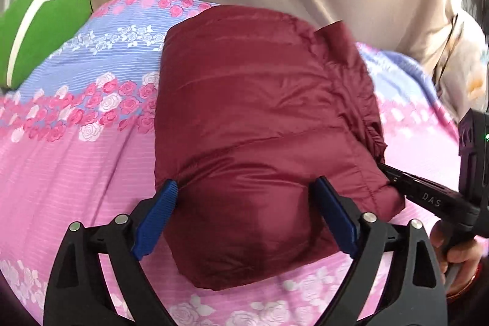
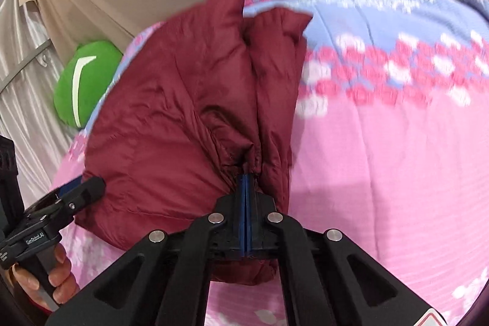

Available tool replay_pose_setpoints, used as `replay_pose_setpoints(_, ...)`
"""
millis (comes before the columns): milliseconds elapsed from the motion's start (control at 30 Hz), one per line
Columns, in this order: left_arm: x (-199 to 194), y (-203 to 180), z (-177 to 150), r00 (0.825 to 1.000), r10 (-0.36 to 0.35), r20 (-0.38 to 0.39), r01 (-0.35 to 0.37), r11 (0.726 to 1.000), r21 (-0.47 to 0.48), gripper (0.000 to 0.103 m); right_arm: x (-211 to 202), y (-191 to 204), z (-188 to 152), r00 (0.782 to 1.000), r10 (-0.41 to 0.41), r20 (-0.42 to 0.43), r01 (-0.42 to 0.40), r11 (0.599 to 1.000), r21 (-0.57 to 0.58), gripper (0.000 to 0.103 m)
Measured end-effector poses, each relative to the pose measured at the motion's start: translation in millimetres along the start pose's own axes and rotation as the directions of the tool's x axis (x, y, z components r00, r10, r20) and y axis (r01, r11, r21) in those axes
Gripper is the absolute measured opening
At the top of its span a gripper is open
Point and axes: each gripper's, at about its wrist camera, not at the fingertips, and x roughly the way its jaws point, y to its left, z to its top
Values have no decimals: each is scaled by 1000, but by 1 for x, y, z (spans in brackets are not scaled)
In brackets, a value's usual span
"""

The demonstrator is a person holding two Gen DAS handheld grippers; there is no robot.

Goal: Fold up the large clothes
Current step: 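Set the folded jacket down on the bed and open both grippers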

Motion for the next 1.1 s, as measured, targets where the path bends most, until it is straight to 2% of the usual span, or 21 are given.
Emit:
replay_pose_setpoints(200, 12, -4, -7, 997, 71, 8, -71, 997, 9, 94, 5, 4, -5, 999, -51, -18, 50, 998, -46, 0)
replay_pose_setpoints(267, 11, -3, -7, 997, 82, 8, -82, 997, 5, 94, -4, 7, 0, 996, -81, -25, 80, 996, -30, 0)
replay_pose_setpoints(300, 11, -3, -8, 996, 87, 9, -87, 996, 2, 94, -13, 9, 4, 996, -86, -1, 86, 996, -20, 0)
replay_pose_setpoints(367, 10, -2, -8, 996, 89, 9, -89, 996, -10, 95, -38, 20, 20, 995, -57, 86, 59, 998, -26, 0)
replay_pose_setpoints(467, 9, -1, -9, 996, 88, 11, -88, 996, -13, 95, -52, 48, 56, 990, -37, 135, 53, 992, -113, 2)
replay_pose_setpoints(533, 10, -1, -9, 996, 90, 10, -90, 996, -17, 95, -39, 67, 83, 993, -11, 116, 31, 984, -175, 2)
replay_pose_setpoints(633, 9, -1, -9, 996, 91, 9, -91, 996, -20, 95, 0, 77, 114, 998, -18, 64, 30, 982, -186, 2)
replay_pose_setpoints(767, 10, 1, -9, 996, 85, 6, -85, 996, -26, 97, 42, 57, 131, 998, -66, 12, 67, 990, -120, 0)
replay_pose_setpoints(900, 13, 2, -9, 998, 64, 2, -64, 998, -27, 98, 65, 14, 125, 995, -99, 7, 99, 995, -3, 0)
replay_pose_setpoints(1000, 17, 3, -11, 1000, 14, -14, -14, 998, -53, 98, 77, -6, 111, 995, -102, -2, 102, 994, 44, 0)
replay_pose_setpoints(1100, 25, 10, -12, 998, -53, -44, 47, 991, -123, 98, 85, -15, 101, 996, -89, 3, 89, 994, 67, 0)
